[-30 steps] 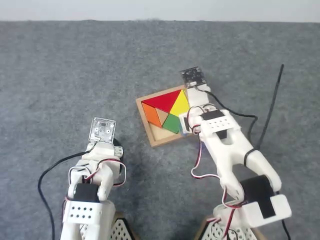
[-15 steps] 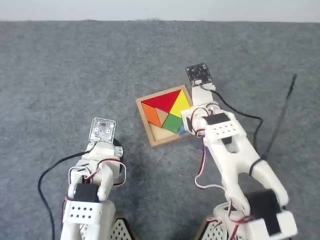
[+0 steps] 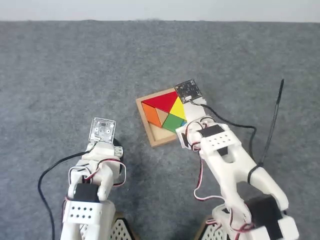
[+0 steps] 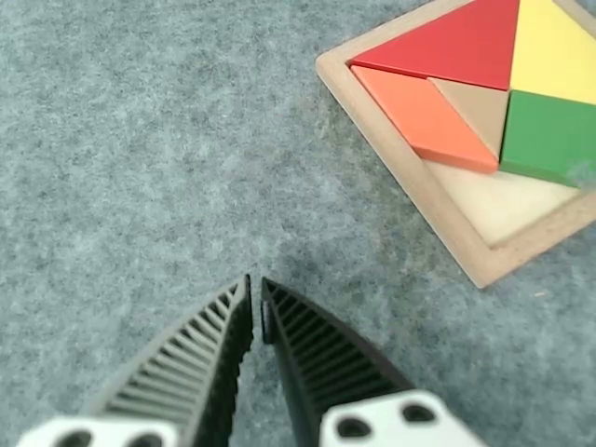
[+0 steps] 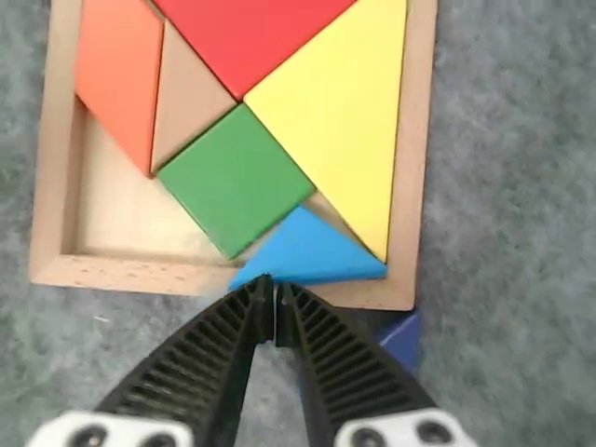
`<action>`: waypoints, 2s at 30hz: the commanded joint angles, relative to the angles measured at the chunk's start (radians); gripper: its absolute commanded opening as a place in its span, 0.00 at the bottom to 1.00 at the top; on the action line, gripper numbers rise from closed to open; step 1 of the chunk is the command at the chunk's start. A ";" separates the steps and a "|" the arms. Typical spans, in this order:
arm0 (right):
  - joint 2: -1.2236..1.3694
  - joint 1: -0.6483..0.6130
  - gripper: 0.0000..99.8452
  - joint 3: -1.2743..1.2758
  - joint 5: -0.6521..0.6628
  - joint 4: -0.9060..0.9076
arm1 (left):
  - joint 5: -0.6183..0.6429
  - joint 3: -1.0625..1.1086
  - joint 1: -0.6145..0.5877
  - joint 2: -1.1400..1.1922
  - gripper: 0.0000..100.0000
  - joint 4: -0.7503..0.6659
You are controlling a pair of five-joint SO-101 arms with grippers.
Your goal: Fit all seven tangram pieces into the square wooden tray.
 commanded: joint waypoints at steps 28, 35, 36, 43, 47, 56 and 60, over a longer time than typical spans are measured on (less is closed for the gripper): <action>-0.300 0.131 0.01 -0.114 0.253 0.572 | 0.006 -0.008 -0.005 -0.012 0.02 0.002; -0.153 0.122 0.01 -0.094 0.262 0.449 | 0.006 -0.008 -0.005 -0.012 0.02 0.002; -0.125 0.113 0.01 -0.094 0.264 0.429 | 0.006 -0.008 -0.005 -0.012 0.02 0.002; 0.016 0.082 0.20 -0.124 0.321 0.395 | 0.006 -0.008 -0.005 -0.012 0.02 0.002; 0.028 0.097 0.27 -0.126 0.316 0.372 | 0.006 -0.008 -0.005 -0.012 0.02 0.002; 0.041 0.101 0.28 -0.123 0.249 0.285 | 0.006 -0.008 -0.005 -0.012 0.02 0.002; 0.071 0.099 0.28 -0.123 0.227 0.268 | 0.006 -0.008 -0.005 -0.012 0.02 0.002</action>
